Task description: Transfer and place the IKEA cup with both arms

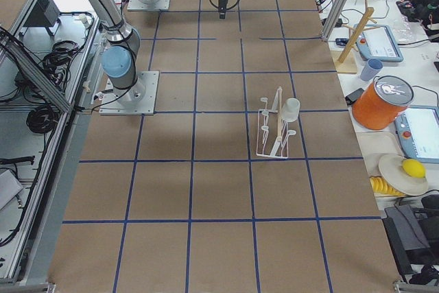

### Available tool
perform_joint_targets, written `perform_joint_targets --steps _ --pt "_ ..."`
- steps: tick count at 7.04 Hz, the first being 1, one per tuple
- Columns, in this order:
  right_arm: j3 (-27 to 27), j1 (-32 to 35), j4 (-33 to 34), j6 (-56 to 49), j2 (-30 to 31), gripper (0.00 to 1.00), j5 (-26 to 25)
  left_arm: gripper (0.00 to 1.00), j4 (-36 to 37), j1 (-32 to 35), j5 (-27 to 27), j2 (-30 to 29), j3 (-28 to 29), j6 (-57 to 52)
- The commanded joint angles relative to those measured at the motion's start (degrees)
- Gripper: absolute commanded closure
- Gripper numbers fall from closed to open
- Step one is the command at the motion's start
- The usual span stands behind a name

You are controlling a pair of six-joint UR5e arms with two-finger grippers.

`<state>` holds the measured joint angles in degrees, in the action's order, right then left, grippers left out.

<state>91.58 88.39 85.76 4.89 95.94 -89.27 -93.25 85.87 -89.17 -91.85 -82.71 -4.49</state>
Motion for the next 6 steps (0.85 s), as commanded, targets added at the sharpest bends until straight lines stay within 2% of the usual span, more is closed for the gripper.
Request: perform_joint_targets --steps 1,4,6 --pt "-0.3 -2.0 2.7 -0.8 -2.6 0.00 0.1 0.00 0.2 0.0 0.1 -0.1 0.0 0.2" --pt "-1.5 -11.8 9.4 -11.3 -6.5 0.00 0.5 0.00 0.0 0.1 0.1 0.0 0.1 0.6" --pt "-3.0 -13.2 14.6 -13.7 -10.8 0.00 0.2 0.00 0.0 0.0 0.1 0.1 0.0 0.6"
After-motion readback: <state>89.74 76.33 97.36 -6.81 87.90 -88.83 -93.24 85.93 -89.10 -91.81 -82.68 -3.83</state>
